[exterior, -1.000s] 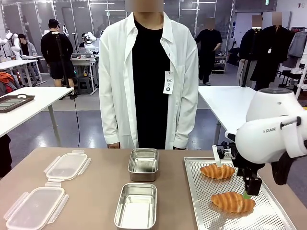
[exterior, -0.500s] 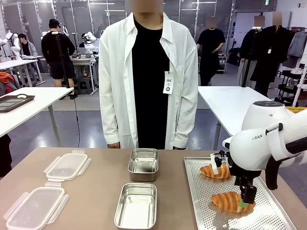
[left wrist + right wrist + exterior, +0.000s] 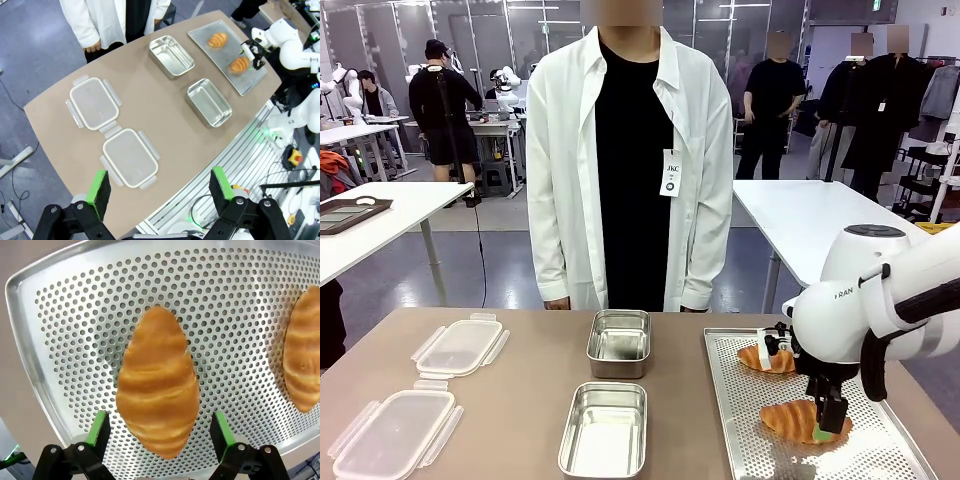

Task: Place the bread into the airtight container.
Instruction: Pick up a Butter Roll and place it into an empty Airtight Container.

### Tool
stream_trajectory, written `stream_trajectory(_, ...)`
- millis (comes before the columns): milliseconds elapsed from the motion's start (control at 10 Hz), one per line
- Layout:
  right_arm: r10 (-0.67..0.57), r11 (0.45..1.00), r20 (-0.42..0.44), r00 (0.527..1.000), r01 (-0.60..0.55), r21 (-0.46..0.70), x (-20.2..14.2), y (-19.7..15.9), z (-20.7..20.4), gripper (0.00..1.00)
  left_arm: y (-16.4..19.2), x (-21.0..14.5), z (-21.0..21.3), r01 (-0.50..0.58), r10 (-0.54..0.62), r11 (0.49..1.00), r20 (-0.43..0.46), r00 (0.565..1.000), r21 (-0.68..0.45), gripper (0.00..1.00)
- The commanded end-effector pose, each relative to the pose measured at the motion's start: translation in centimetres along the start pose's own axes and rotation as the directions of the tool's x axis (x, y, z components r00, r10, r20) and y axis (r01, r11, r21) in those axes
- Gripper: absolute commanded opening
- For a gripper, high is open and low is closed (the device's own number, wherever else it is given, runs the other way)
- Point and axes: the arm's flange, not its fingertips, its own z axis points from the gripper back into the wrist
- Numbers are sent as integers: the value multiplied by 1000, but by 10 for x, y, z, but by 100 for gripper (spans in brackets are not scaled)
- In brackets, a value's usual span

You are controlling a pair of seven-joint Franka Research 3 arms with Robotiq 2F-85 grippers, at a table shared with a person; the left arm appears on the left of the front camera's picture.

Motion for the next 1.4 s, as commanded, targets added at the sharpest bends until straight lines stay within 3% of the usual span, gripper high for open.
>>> stream_trajectory(0, 5, 1000, 25, 1000, -4, -10, -8, 15, -14, 100, -1, 0, 1, 20, -20, 1000, 1, 1000, -8, 100)
stream_trajectory(200, -14, 1000, 19, 1000, 14, 11, -8, 13, -18, 100, -1, 0, 1, 20, -20, 1000, 1, 1000, -8, 100)
stream_trajectory(500, -20, 1000, 15, 1000, 20, 19, -5, 14, -19, 67, -1, 0, 1, 20, -20, 1000, 1, 1000, -8, 100)
stream_trajectory(600, -26, 999, 17, 1000, 25, 24, -4, 14, -20, 62, -1, 0, 1, 20, -20, 1000, 1, 1000, -8, 100)
stream_trajectory(700, -27, 999, 15, 1000, 27, 25, -3, 14, -19, 47, -1, 0, 1, 20, -20, 1000, 1, 1000, -8, 100)
stream_trajectory(1300, -15, 1000, 31, 999, 15, -15, 8, 15, 61, 44, -1, 0, 1, 20, -20, 1000, 1, 1000, -8, 100)
